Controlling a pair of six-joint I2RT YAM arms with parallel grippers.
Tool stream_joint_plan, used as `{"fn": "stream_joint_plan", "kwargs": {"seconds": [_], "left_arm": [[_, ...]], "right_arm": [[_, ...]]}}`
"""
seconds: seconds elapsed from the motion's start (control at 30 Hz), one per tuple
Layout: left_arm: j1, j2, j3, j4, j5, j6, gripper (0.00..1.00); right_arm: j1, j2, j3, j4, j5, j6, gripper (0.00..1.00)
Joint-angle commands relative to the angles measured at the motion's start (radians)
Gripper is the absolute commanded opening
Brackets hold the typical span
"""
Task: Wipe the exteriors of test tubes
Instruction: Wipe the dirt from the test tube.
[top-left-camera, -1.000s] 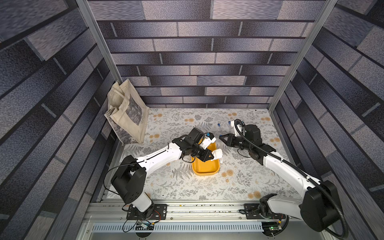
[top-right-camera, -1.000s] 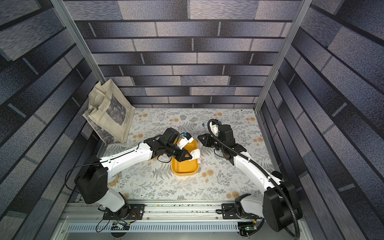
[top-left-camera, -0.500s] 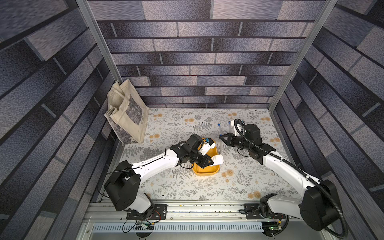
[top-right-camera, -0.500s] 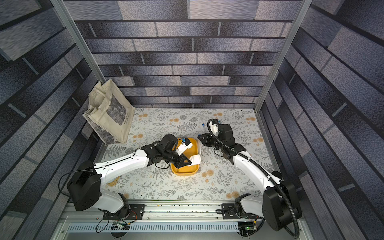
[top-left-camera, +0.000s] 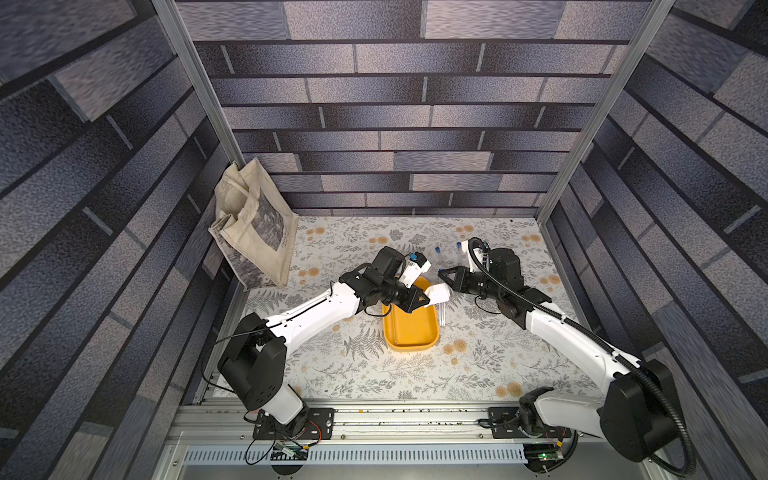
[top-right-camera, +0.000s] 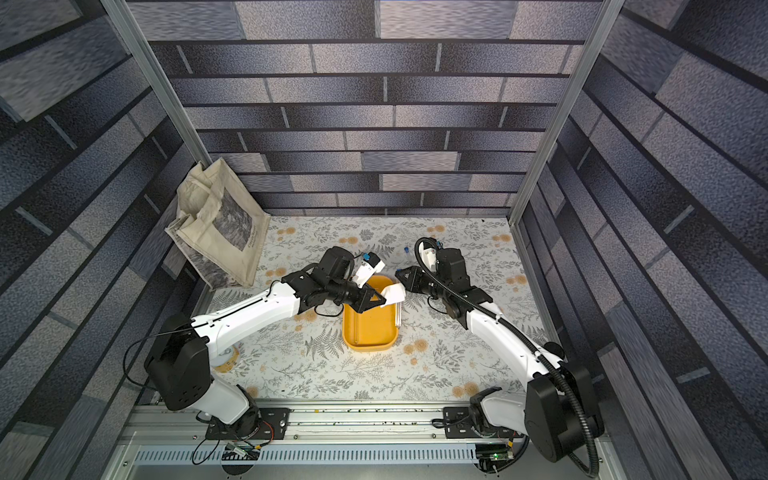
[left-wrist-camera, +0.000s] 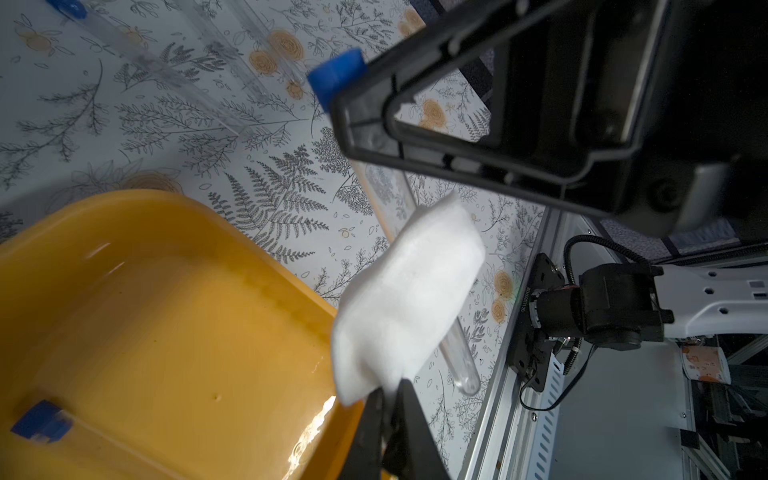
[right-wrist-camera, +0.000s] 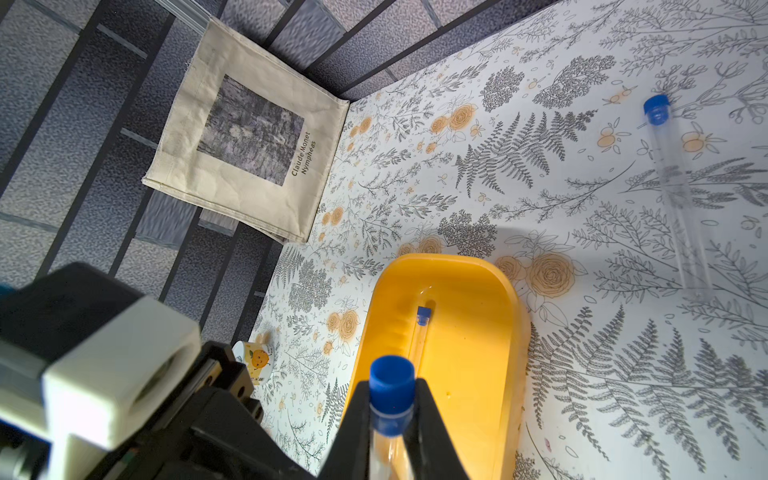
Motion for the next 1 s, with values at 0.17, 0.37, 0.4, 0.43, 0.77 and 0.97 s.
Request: {"fn": "stream_joint_plan", "kwargs": {"seconds": [0.17, 0.37, 0.4, 0.43, 0.77, 0.97], "left_arm": [[0.014, 0.032, 0.083, -0.078, 0.003, 0.065, 0.11], [-0.001, 0.021, 0.071, -0.08, 0.002, 0.061, 0.11], [-0.008, 0.02, 0.065, -0.084, 0.002, 0.061, 0.11], [-0.013, 0.016, 0.059, -0.088, 0.0, 0.062, 0.11], [-0.068, -0.044, -0.099, -0.045, -0.001, 0.017, 0.11], [-0.111, -0.102, -0.227, 0.054, -0.022, -0.057, 0.11]], "right_arm": [[0.011, -0.028, 0.007, -0.005, -0.01, 0.01, 0.09], [0.01, -0.025, 0.015, -0.01, 0.01, 0.007, 0.09], [0.011, -0.023, 0.018, -0.01, 0.012, 0.005, 0.09], [0.01, -0.023, 0.021, -0.01, 0.015, 0.005, 0.09], [0.011, 0.002, 0.053, -0.005, 0.037, 0.009, 0.09], [0.01, 0.011, 0.057, 0.007, 0.031, 0.024, 0.09]]}}
